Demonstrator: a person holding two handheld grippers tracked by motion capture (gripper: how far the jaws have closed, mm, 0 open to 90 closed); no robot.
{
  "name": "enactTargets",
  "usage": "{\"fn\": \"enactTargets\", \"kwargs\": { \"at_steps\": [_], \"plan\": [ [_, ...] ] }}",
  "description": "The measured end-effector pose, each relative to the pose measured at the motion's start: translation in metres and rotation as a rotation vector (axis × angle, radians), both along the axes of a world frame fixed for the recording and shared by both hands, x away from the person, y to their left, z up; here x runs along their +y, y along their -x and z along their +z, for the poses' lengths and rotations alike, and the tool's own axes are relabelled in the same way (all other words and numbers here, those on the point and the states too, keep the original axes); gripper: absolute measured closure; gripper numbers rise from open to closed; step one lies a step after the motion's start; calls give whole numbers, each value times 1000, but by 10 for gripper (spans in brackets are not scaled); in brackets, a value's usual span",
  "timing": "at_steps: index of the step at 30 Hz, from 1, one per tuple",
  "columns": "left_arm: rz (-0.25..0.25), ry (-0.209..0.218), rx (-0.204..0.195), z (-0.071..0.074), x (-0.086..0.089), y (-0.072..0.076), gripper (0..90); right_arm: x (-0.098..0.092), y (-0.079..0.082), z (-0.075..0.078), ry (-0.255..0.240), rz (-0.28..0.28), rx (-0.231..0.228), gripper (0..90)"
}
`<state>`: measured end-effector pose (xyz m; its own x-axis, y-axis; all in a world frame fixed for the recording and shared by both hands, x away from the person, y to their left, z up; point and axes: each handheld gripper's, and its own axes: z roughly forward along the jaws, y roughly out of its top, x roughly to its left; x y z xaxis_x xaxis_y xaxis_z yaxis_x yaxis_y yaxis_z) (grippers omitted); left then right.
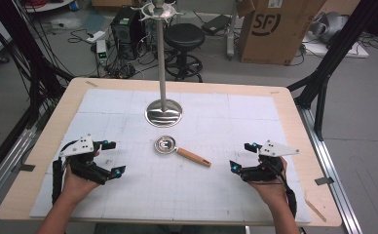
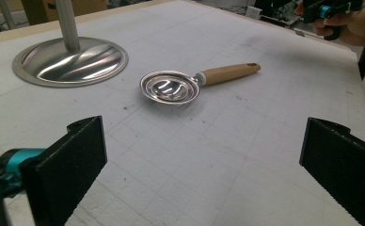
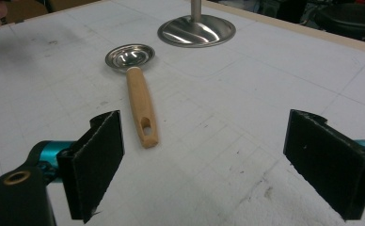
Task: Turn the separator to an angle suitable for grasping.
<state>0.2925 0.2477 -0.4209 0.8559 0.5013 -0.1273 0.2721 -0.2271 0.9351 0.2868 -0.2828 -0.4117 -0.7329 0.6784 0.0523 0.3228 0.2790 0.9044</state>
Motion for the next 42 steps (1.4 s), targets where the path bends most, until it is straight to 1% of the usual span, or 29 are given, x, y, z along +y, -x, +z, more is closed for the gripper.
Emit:
{"fn": "enactTargets", "kwargs": {
  "at_steps": [3, 5, 10, 14, 17, 18, 20, 21, 23, 27, 29, 33, 34, 37, 39, 42],
  "plan": [
    [2, -4, -1, 0, -2, 0, 16, 1, -1, -1, 7, -1, 2, 116],
    [-6, -19, -2, -1, -4, 1, 16, 3, -1, -2, 20, 6, 6, 116],
    [-10, -21, -6, 0, -3, 3, 16, 9, 0, -3, 43, 16, 10, 116],
    [-3, -13, -8, 1, -1, 2, 16, 18, -3, -2, 60, 39, 15, 116],
    [-1, -12, -12, 2, 1, 3, 16, 30, -5, 1, 82, 62, 15, 116],
    [1, -12, -12, 2, 1, 4, 16, 34, -6, 1, 87, 74, 22, 116],
    [-2, -15, -15, 3, 2, 4, 16, 40, -9, 3, 102, 82, 20, 116],
    [-2, -15, -15, 3, 2, 4, 16, 43, -11, 4, 104, 87, 26, 116],
    [-4, -7, -15, 3, 2, 4, 16, 48, -15, 5, 114, 91, 36, 116],
    [-3, -9, -14, 2, 1, 4, 16, 61, -27, 9, 141, 109, 53, 118],
    [-4, -5, -13, 2, 1, 4, 16, 67, -31, 9, 160, 111, 64, 134],
    [-4, -4, -14, 2, 1, 3, 16, 82, -39, 8, 200, 125, 82, 138],
    [-4, -4, -12, 2, 1, 3, 16, 85, -40, 8, 205, 126, 96, 138],
    [-9, -8, -11, 2, 0, 3, 16, 93, -44, 6, 223, 137, 98, 143],
    [-10, -14, -13, 1, 0, 3, 16, 97, -46, 4, 237, 141, 111, 147],
    [-8, -11, -12, 1, 0, 3, 16, 103, -50, 0, 258, 148, 132, 168]
  ]
}}
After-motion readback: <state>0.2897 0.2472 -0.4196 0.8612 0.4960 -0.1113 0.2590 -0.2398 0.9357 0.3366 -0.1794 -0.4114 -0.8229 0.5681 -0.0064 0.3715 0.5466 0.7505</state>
